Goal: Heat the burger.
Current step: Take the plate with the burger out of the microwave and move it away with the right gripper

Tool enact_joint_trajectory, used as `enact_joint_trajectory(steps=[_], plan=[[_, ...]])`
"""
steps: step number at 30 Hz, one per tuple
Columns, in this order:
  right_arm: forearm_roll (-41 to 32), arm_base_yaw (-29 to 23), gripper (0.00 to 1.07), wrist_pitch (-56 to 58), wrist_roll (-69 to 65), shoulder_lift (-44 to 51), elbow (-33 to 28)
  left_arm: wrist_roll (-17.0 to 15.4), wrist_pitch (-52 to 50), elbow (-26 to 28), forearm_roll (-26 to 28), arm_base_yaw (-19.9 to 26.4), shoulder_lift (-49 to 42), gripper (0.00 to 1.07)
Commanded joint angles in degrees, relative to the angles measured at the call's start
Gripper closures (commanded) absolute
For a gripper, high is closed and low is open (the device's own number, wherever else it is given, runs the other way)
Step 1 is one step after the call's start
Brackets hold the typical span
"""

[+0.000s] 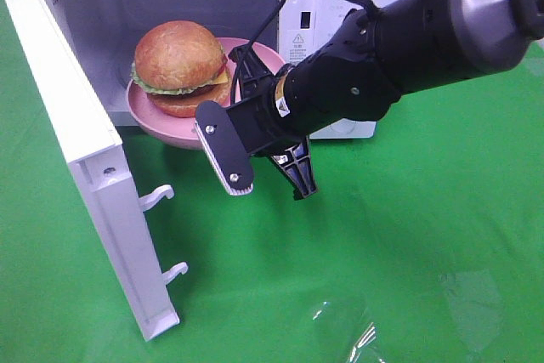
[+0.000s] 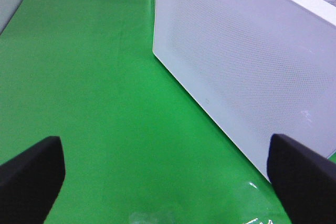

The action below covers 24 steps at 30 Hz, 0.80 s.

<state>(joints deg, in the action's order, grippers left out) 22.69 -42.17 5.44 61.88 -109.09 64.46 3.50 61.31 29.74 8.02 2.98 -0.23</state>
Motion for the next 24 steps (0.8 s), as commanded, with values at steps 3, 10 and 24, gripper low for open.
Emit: enact_joint_trajectory(steps=[3, 10, 24], plan=[[-3.44, 0.52, 1.07, -3.55, -0.4, 4.35, -2.64, 0.11, -0.06, -0.17, 0.29, 0.06, -0.34, 0.1], [-4.93, 0.52, 1.07, -3.44, -0.4, 8.14, -7.39, 0.11, -0.06, -0.17, 0.29, 0.06, -0.34, 0.1], [-5.1, 0.52, 1.07, -1.26, -0.46, 17.59, -17.02, 0.11, -0.06, -0.17, 0.29, 0.06, -0.34, 0.1]])
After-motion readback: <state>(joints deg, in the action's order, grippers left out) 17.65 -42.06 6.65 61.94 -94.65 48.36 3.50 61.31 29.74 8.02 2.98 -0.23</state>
